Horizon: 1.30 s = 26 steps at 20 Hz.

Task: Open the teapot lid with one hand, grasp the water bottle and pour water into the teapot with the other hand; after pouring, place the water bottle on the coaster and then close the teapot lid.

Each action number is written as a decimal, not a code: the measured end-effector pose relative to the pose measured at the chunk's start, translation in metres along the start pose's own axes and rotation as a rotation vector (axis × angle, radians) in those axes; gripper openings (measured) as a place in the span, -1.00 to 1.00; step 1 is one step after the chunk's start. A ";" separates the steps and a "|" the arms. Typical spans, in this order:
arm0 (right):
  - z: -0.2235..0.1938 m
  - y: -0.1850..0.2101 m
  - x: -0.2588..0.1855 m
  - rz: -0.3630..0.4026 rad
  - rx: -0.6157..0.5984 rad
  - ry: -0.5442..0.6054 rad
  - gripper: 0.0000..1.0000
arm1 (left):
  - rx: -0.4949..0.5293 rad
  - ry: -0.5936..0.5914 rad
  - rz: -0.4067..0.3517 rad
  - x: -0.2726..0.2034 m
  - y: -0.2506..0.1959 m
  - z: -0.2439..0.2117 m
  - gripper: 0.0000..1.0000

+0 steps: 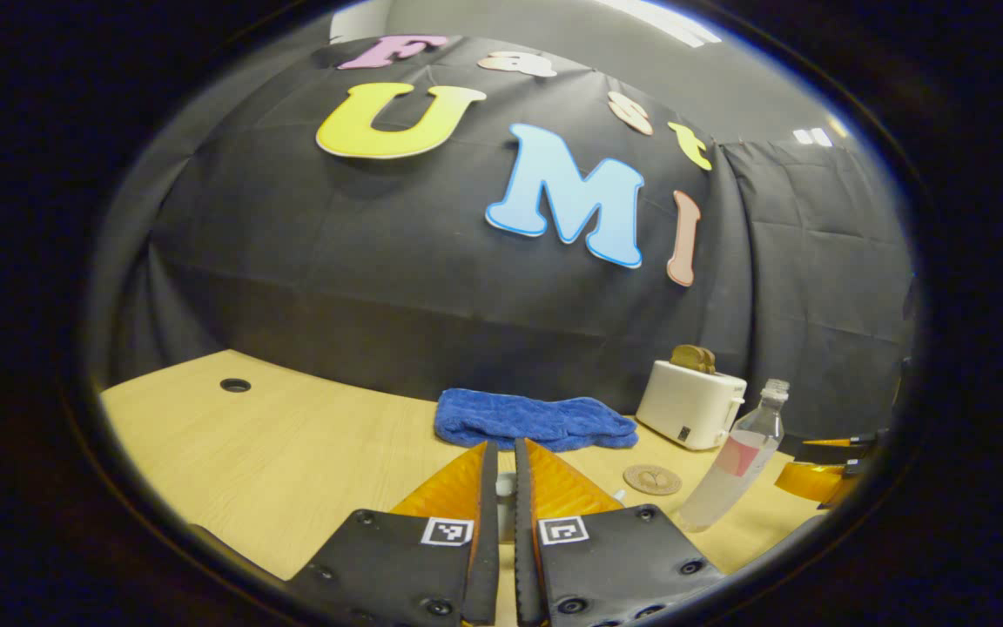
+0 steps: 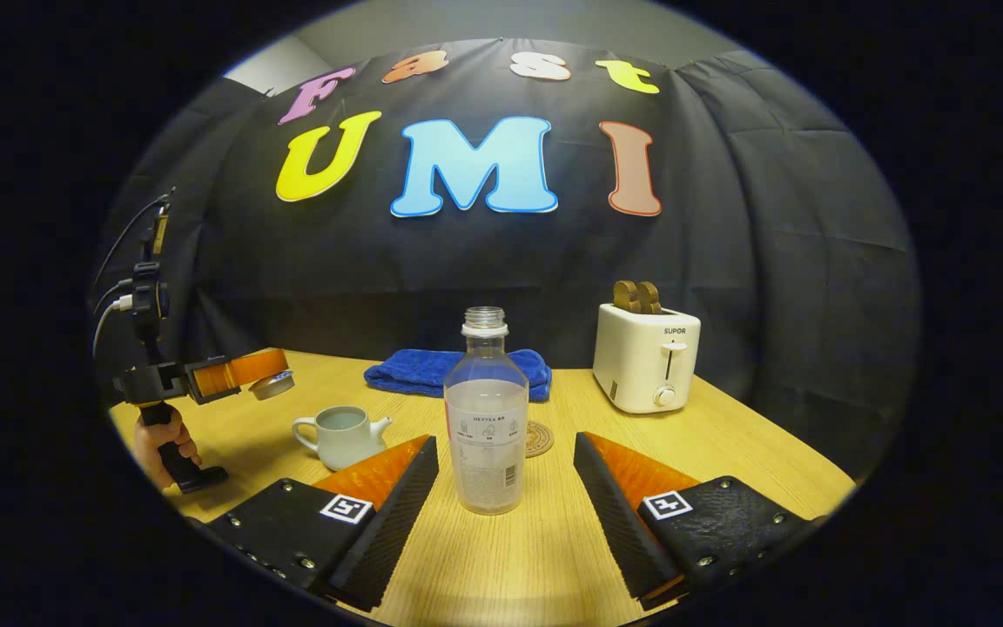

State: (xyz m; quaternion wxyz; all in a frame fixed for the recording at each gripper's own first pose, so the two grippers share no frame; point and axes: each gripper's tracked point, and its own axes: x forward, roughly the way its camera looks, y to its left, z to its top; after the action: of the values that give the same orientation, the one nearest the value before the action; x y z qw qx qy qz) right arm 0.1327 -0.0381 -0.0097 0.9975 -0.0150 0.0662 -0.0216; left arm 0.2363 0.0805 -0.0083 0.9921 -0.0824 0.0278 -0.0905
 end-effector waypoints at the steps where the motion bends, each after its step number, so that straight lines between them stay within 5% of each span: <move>1: -0.001 0.003 -0.002 0.001 -0.005 0.003 0.94 | 0.013 0.014 -0.013 0.004 -0.011 -0.003 -0.67; 9: -0.008 0.008 -0.009 -0.005 -0.060 -0.060 0.94 | 0.114 0.070 -0.021 0.029 -0.061 -0.024 -0.67; 26: -0.019 0.001 -0.011 -0.007 0.011 -0.021 0.94 | 0.187 0.092 0.023 0.041 -0.068 -0.046 -0.65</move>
State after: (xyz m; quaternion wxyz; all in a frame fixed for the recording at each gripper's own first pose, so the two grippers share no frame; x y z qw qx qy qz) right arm 0.1189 -0.0369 -0.0272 0.9981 -0.0101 0.0558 -0.0253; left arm 0.2617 -0.0005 -0.0438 0.9941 0.0153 0.0656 -0.0852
